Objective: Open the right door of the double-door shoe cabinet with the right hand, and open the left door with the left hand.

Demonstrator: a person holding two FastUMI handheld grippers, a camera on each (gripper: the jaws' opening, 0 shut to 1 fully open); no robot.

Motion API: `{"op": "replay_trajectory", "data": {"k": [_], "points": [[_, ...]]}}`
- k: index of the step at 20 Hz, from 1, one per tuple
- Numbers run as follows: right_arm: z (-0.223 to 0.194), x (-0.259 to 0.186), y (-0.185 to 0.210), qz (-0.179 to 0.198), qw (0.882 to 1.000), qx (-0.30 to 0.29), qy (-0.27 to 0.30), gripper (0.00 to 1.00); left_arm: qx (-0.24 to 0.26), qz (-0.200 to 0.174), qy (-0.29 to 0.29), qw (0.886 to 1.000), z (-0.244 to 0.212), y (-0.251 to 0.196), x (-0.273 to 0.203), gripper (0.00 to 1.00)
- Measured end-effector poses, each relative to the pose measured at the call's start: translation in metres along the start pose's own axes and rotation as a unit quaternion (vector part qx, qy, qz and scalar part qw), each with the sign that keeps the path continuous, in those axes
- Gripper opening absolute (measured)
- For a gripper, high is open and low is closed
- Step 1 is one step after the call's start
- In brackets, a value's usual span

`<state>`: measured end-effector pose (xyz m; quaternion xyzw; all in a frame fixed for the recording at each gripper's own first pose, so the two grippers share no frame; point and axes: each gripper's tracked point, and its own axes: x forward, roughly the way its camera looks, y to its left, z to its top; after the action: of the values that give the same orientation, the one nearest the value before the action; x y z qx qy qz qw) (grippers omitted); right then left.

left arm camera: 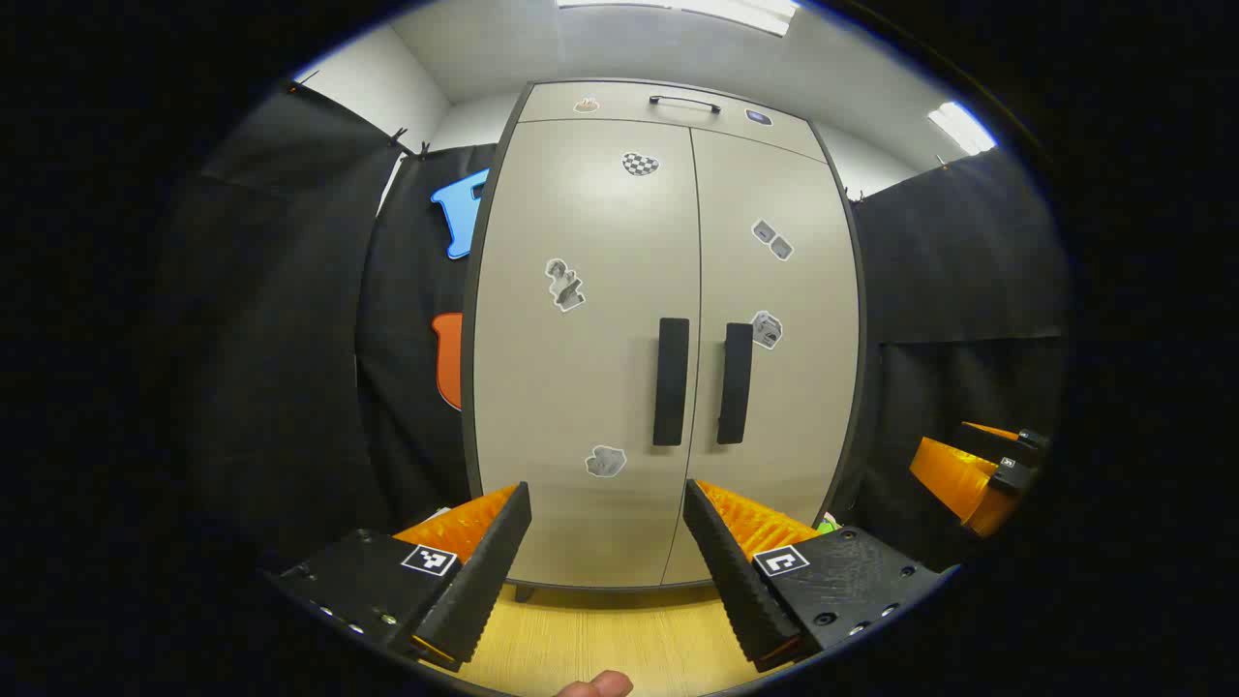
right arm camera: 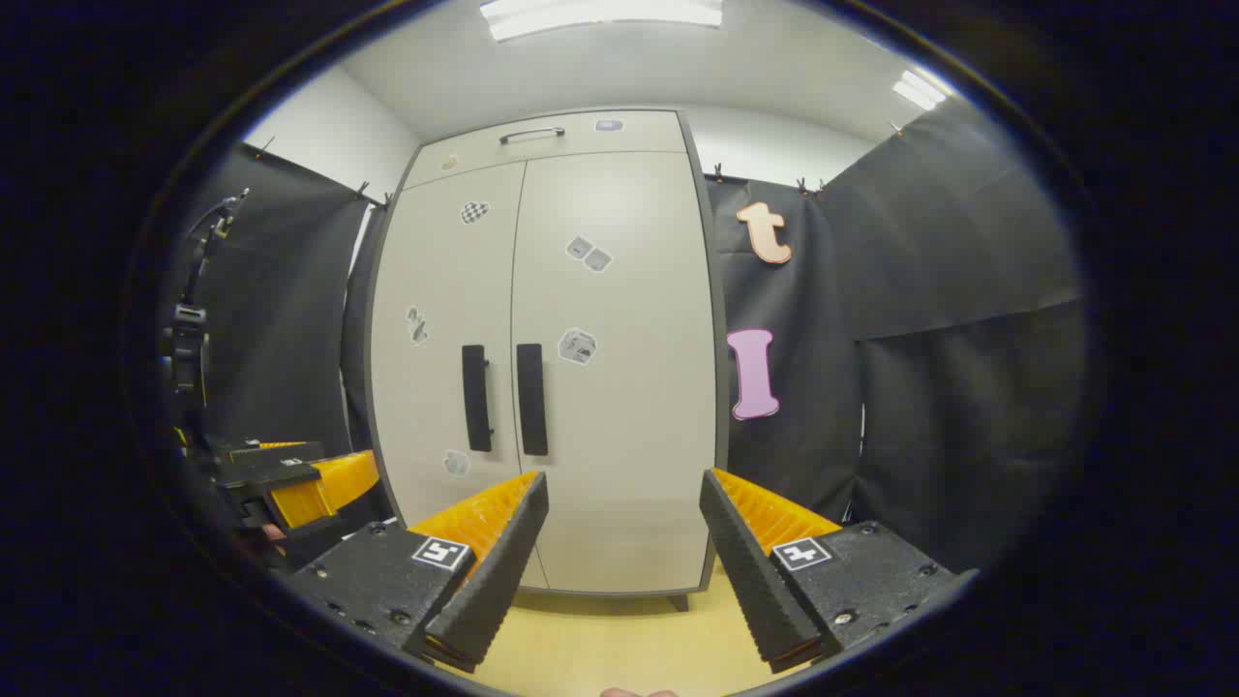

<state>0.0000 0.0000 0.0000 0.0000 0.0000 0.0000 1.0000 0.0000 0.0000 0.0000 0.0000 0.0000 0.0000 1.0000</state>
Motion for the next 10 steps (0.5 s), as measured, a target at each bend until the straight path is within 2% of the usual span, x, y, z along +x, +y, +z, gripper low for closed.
{"op": "replay_trajectory", "data": {"k": [10], "points": [[-0.0022,0.0116,-0.0004,-0.005,1.0,-0.005,0.002,0.99,0.012,0.001,-0.014,1.0,0.0107,-0.0003,0.0094,0.95]]}}
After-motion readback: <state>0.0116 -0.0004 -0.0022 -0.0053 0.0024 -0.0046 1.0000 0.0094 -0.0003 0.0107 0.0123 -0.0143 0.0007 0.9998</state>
